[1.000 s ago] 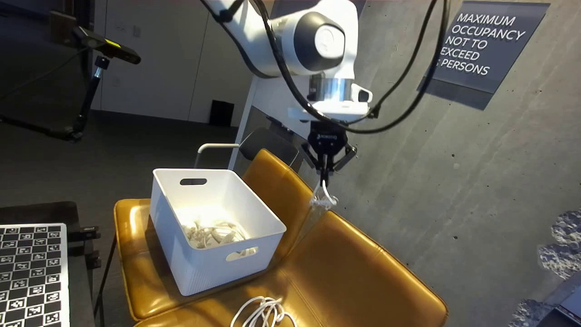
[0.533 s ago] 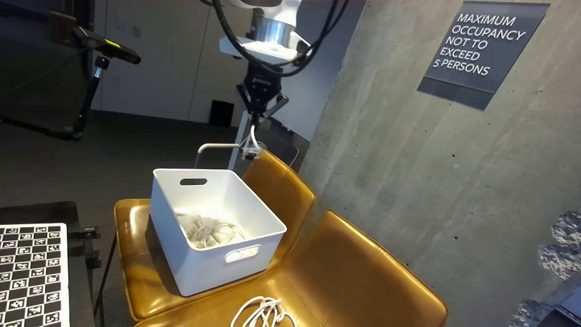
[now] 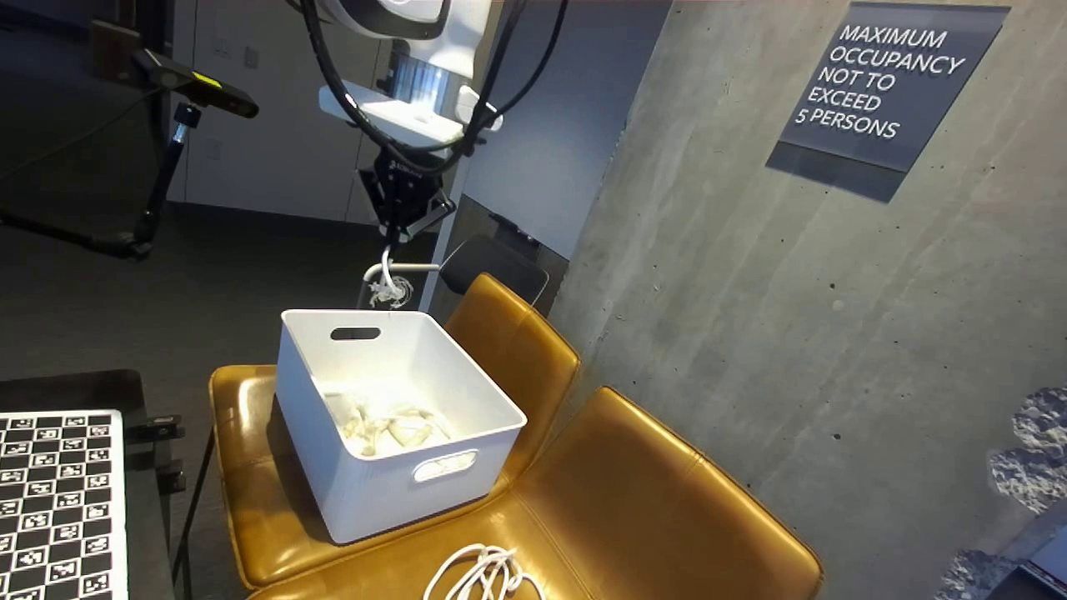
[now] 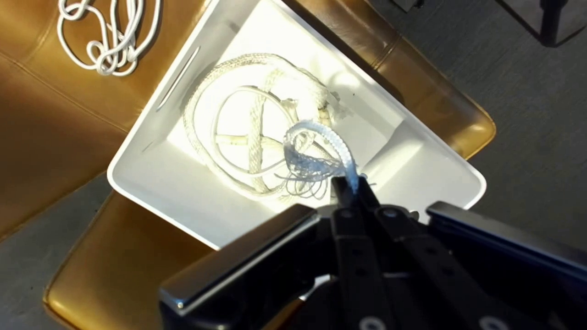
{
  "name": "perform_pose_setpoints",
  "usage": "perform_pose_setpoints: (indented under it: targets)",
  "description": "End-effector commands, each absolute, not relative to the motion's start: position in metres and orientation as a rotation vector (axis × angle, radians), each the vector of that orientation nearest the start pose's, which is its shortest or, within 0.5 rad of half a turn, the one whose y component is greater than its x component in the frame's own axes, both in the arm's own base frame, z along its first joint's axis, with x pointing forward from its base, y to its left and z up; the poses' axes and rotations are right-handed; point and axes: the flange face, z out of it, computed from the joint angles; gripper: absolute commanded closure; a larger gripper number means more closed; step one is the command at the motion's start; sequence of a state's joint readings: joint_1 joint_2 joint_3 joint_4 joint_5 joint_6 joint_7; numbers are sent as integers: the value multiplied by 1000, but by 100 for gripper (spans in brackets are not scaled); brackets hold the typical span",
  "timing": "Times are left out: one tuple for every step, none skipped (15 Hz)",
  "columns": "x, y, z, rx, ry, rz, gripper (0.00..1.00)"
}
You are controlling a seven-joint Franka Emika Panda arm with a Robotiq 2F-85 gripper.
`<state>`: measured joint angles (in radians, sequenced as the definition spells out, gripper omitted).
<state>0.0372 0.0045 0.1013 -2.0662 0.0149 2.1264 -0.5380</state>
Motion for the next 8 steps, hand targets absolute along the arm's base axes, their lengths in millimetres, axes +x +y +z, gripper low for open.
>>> perform_pose_setpoints:
  targets:
    - [551,68,406,-2999,-1010,-108,69]
    - [550,67,400,-3004,-1010,-115,64]
    - [550,66,393,-3007,-1010,-117,57]
    - [549,62,387,-3013,-1008,-116,49]
    - [548,58,380,-3020,-1005,-113,43]
    - [548,51,374,-3029,-998,-110,34]
    - [547,42,369,-3036,-990,-105,28]
    - [547,32,364,-3046,-980,-100,21]
